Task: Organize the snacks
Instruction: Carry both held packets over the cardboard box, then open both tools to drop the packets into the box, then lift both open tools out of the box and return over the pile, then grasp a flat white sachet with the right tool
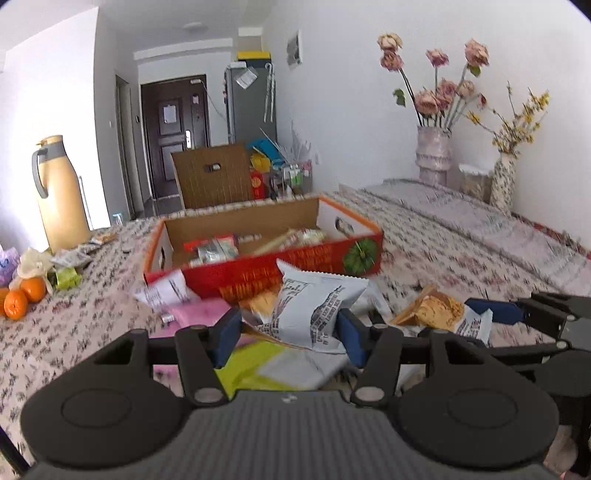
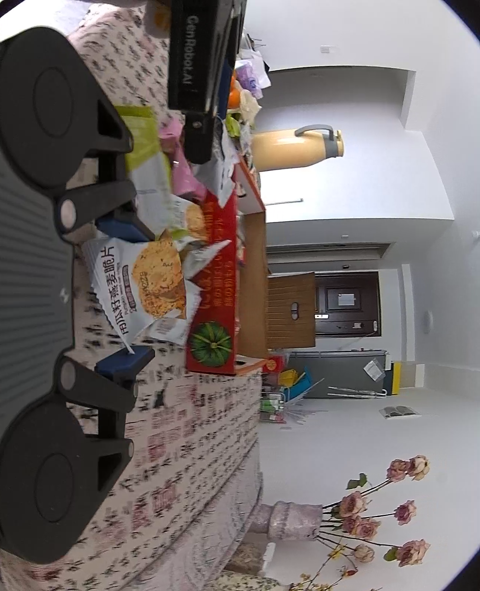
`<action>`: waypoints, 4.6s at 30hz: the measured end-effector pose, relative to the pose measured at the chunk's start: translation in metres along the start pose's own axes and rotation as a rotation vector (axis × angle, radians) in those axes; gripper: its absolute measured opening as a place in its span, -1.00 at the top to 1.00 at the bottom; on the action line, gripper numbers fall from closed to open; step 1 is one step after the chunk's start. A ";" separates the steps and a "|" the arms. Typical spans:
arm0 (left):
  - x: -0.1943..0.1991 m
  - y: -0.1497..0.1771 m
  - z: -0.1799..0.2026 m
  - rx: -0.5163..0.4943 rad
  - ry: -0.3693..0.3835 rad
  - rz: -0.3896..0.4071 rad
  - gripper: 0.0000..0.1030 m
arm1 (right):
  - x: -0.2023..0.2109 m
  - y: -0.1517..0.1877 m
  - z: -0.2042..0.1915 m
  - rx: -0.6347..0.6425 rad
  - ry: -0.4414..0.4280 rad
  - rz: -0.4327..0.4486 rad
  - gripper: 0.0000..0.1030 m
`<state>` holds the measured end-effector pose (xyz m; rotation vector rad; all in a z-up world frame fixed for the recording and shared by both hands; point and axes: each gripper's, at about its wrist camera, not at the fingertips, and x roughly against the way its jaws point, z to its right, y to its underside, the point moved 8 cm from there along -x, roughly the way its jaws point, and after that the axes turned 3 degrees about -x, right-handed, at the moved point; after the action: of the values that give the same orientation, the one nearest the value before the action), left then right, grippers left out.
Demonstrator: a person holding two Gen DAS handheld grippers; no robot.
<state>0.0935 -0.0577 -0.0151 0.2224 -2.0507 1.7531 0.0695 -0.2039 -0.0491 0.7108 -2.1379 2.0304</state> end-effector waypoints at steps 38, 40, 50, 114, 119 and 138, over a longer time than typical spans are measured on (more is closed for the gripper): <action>-0.179 -0.076 -0.096 0.191 -0.131 -0.041 -0.14 | -0.204 -0.106 0.011 -0.002 0.045 0.021 -0.18; -0.178 -0.073 -0.097 0.200 -0.123 -0.045 -0.20 | -0.204 -0.104 0.012 -0.005 0.044 0.018 -0.22; -0.170 -0.072 -0.110 0.261 -0.196 -0.026 -1.00 | -0.196 -0.102 0.018 -0.048 0.043 0.037 -1.00; -0.047 0.031 -0.080 0.221 -0.135 -0.106 -1.00 | -0.070 -0.001 0.004 -0.037 0.022 -0.133 -1.00; -0.048 0.036 -0.078 0.224 -0.132 -0.120 -1.00 | -0.074 0.011 -0.004 -0.009 0.014 -0.174 -1.00; -0.040 0.042 -0.064 0.196 -0.110 -0.134 -1.00 | -0.073 0.026 -0.014 0.051 -0.001 -0.224 0.18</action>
<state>0.1272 0.0065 -0.0626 0.5145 -1.8880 1.8941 0.1198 -0.1715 -0.0999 0.9129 -1.9150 1.9717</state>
